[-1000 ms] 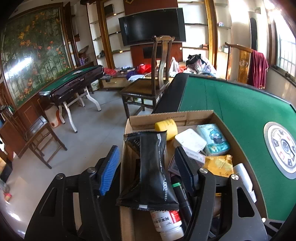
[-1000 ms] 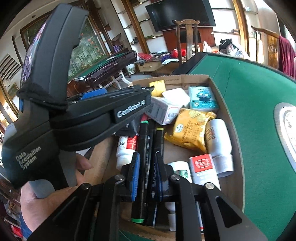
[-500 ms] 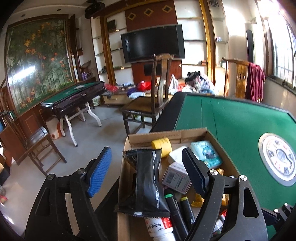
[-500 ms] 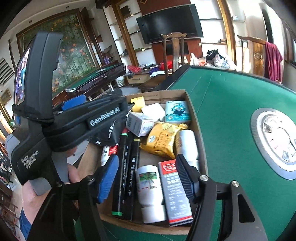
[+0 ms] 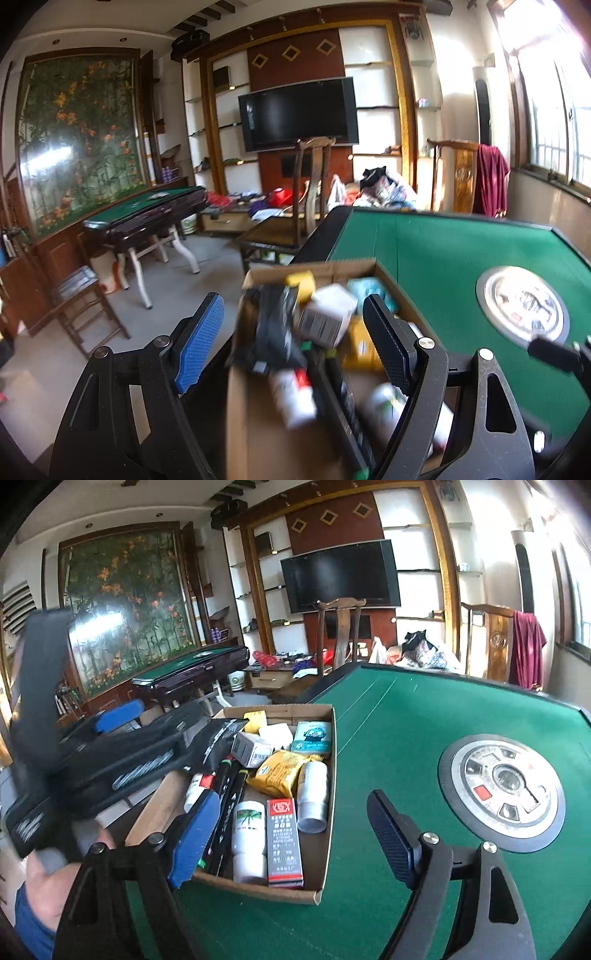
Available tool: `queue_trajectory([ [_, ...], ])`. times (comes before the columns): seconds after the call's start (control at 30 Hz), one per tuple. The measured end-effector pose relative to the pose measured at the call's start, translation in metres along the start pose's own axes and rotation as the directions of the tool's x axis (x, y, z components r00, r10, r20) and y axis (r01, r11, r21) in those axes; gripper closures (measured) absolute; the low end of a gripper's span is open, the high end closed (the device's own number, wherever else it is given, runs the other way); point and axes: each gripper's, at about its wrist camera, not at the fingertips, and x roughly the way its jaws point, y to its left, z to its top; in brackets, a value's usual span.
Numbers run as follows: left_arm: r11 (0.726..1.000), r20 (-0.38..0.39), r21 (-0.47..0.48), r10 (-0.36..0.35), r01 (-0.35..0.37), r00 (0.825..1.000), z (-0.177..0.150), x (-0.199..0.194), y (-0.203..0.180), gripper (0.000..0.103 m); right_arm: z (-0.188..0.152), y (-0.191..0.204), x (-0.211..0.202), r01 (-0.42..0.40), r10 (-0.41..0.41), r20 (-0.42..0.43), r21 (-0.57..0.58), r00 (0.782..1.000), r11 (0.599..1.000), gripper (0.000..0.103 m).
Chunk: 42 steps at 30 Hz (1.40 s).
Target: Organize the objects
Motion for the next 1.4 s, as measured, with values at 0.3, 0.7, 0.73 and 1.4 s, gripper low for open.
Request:
queue_trajectory([
  [0.3, 0.997, -0.199, -0.072, -0.004, -0.011, 0.98, -0.022, -0.005, 0.015, 0.02, -0.004, 0.005, -0.009, -0.031, 0.031, 0.003, -0.002, 1.0, 1.0, 0.021],
  [0.7, 0.999, -0.134, 0.007, 0.049, -0.048, 0.99, -0.03, -0.023, 0.007, 0.02, -0.009, 0.018, -0.019, -0.02, 0.023, 0.037, -0.063, 0.999, 0.998, 0.021],
  [0.73, 0.999, -0.143, -0.003, 0.033, -0.033, 0.989, -0.03, -0.021, 0.007, 0.02, -0.009, 0.019, -0.019, -0.021, 0.024, 0.037, -0.067, 0.999, 0.998, 0.021],
  [1.4, 0.997, -0.14, -0.051, 0.059, -0.066, 0.988, -0.037, -0.018, 0.018, 0.02, -0.008, 0.015, -0.018, -0.007, 0.008, 0.02, -0.043, 1.0, 0.999, 0.021],
])
